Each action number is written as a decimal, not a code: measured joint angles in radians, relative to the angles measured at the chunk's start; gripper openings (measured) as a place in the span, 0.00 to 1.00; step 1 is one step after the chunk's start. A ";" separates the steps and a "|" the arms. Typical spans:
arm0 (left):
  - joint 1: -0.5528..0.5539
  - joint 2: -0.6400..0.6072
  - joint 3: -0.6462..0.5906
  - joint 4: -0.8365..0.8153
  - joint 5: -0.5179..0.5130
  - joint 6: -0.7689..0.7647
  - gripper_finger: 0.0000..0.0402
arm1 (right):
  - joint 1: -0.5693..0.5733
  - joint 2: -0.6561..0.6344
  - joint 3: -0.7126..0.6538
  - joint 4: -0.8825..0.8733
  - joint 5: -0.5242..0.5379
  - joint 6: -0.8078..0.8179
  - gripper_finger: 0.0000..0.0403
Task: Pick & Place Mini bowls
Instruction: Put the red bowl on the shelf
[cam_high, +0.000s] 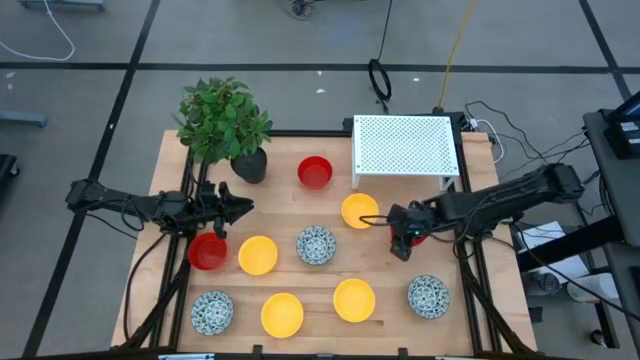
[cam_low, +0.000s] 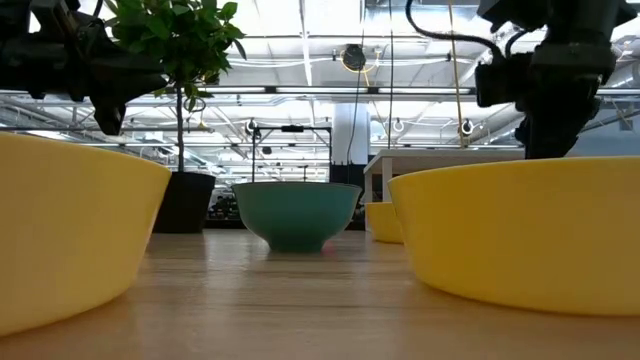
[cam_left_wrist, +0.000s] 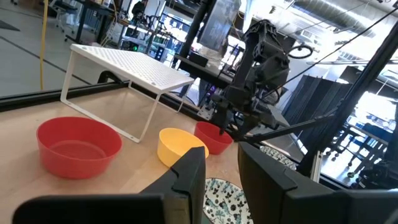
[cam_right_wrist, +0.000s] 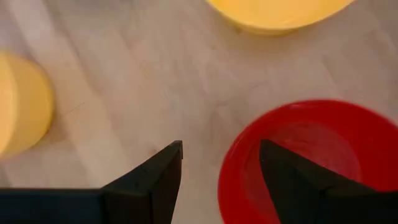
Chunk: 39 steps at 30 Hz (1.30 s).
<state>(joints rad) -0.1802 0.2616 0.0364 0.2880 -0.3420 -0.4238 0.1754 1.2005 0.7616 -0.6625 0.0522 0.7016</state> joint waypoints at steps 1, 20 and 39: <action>0.000 0.000 0.000 0.000 0.000 0.000 0.24 | 0.000 0.017 0.000 0.001 0.009 0.016 0.50; 0.000 0.000 0.000 0.000 0.000 0.000 0.24 | 0.002 0.208 -0.001 -0.043 0.078 0.026 0.45; 0.000 0.000 0.000 0.000 0.000 0.000 0.24 | 0.030 0.045 0.052 -0.083 -0.032 -0.019 0.01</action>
<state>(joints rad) -0.1802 0.2616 0.0364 0.2882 -0.3420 -0.4236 0.2056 1.2458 0.8140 -0.7456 0.0205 0.6828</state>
